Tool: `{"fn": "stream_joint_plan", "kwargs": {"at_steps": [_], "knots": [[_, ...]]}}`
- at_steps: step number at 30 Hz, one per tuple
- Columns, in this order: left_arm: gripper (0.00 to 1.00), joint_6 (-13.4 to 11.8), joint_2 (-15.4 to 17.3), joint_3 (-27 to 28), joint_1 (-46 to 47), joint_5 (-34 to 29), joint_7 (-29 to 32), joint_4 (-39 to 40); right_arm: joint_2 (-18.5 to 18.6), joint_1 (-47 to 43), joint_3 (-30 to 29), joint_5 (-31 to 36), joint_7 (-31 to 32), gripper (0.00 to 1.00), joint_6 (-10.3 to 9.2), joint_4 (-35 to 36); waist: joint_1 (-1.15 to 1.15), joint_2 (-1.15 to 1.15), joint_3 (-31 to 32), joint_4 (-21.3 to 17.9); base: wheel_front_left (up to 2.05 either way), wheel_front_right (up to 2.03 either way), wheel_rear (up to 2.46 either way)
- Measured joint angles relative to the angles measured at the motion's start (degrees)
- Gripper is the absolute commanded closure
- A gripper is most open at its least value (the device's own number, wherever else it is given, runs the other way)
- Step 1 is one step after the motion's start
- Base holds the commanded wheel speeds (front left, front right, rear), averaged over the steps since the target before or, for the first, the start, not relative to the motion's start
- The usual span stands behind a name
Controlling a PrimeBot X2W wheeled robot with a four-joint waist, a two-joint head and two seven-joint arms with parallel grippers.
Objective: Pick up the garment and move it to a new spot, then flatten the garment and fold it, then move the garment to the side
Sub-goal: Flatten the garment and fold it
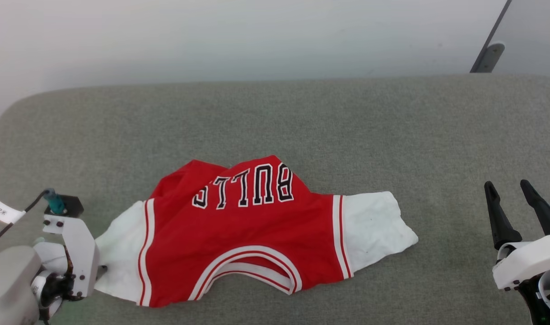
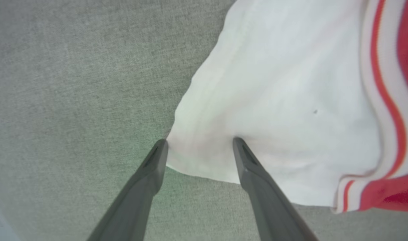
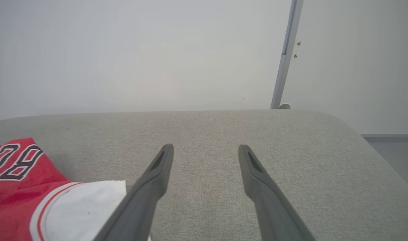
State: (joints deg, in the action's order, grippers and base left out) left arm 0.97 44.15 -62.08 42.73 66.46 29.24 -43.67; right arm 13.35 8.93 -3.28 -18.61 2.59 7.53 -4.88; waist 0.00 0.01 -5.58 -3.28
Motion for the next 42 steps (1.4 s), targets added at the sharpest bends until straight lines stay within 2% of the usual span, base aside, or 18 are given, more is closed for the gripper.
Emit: {"fn": "stream_joint_plan", "kwargs": {"at_steps": [6,7,8,9,21,28,35,36,37,42], "knots": [[0.00,0.3,-1.4,-0.1,0.8,0.6,1.6,-3.4,1.0,0.7,0.6,-0.5,0.6,0.00,0.00,0.5,0.00,0.00,-1.9,-0.8,0.00,0.00,0.00],[0.44,0.3,-1.6,0.0,0.9,1.0,2.4,-4.0,1.1,0.7,0.8,-0.6,0.9,0.00,0.00,0.6,0.00,0.00,-2.1,-0.9,0.00,0.00,0.00],[0.80,0.3,-1.8,0.2,1.0,1.5,3.2,-4.4,1.3,0.7,1.2,-0.8,1.2,0.00,0.00,0.7,0.00,0.00,-2.2,-1.0,0.00,0.00,0.00],[1.00,0.3,-2.0,0.4,1.2,2.0,3.7,-4.8,1.5,0.7,1.7,-1.4,1.6,0.00,0.00,0.8,0.00,0.00,-2.4,-1.1,0.00,0.00,0.00],[1.00,1.1,-4.0,-0.1,3.8,1.3,4.6,-3.8,4.4,-1.1,12.7,-9.8,13.9,0.00,0.00,0.7,0.00,0.00,-3.5,1.1,0.00,0.00,0.00],[1.00,0.8,-5.0,-0.2,5.5,0.5,4.3,-2.9,5.0,2.7,15.2,-10.1,18.2,0.00,-0.01,-6.0,0.00,0.00,-5.1,2.6,0.00,0.00,0.00],[1.00,0.7,-5.8,-0.3,6.8,0.0,3.8,-2.3,3.7,8.8,17.0,-9.9,22.0,0.00,0.00,-14.7,0.00,0.00,-6.6,4.0,0.00,0.00,0.00],[1.00,0.7,-5.9,-0.3,6.9,0.0,3.8,-2.4,3.5,9.8,17.1,-10.2,22.8,0.59,0.00,-15.9,0.00,0.00,-6.8,4.2,0.00,0.00,0.00],[1.00,0.7,-6.0,-0.2,7.0,0.0,3.8,-2.5,3.5,10.7,17.2,-9.8,23.3,1.00,0.01,-17.0,0.00,0.00,-6.9,4.3,0.00,0.00,0.00],[1.00,1.2,-6.5,0.0,7.4,0.1,3.2,-3.3,3.7,13.9,16.9,-9.3,25.0,1.00,0.02,-20.7,0.00,0.00,-7.0,4.9,0.00,0.00,0.00]]}}
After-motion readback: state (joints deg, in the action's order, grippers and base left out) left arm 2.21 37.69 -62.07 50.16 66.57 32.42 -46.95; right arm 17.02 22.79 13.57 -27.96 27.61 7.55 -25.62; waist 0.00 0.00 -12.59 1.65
